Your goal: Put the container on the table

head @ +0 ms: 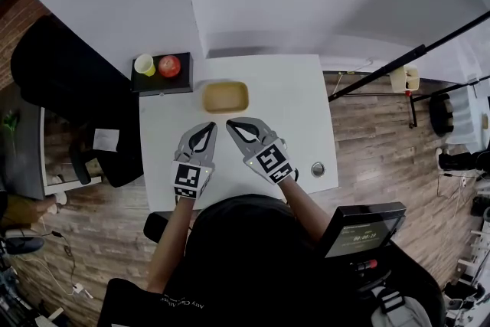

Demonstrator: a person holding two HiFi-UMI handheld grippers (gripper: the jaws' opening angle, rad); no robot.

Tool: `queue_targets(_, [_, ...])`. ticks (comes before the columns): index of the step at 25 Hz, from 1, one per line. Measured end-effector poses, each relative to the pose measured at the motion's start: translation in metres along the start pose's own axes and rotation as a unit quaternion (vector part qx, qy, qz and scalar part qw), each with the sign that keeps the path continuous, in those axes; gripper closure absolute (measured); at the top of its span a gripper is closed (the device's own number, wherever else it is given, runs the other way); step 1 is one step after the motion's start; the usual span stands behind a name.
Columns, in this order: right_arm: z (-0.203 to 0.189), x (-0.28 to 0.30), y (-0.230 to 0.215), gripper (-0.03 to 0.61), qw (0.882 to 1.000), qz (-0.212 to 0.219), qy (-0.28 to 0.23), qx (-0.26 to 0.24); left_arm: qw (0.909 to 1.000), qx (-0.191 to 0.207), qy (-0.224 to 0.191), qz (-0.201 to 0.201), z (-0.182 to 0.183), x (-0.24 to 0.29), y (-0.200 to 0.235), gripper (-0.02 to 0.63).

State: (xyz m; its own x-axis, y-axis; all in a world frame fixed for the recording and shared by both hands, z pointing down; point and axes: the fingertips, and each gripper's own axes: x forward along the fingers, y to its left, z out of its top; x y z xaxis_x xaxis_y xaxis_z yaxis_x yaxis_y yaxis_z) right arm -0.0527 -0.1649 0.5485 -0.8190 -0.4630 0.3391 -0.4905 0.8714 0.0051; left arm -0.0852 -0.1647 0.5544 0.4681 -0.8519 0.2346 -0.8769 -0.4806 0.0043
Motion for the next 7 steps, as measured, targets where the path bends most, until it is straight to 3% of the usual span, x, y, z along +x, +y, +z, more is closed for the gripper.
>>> queue_targets(7, [-0.0066, 0.0064, -0.0076, 0.566, 1.000, 0.002, 0.008, 0.006, 1.0000, -0.004, 0.003, 0.003, -0.0061, 0.0063, 0.0037, 0.612])
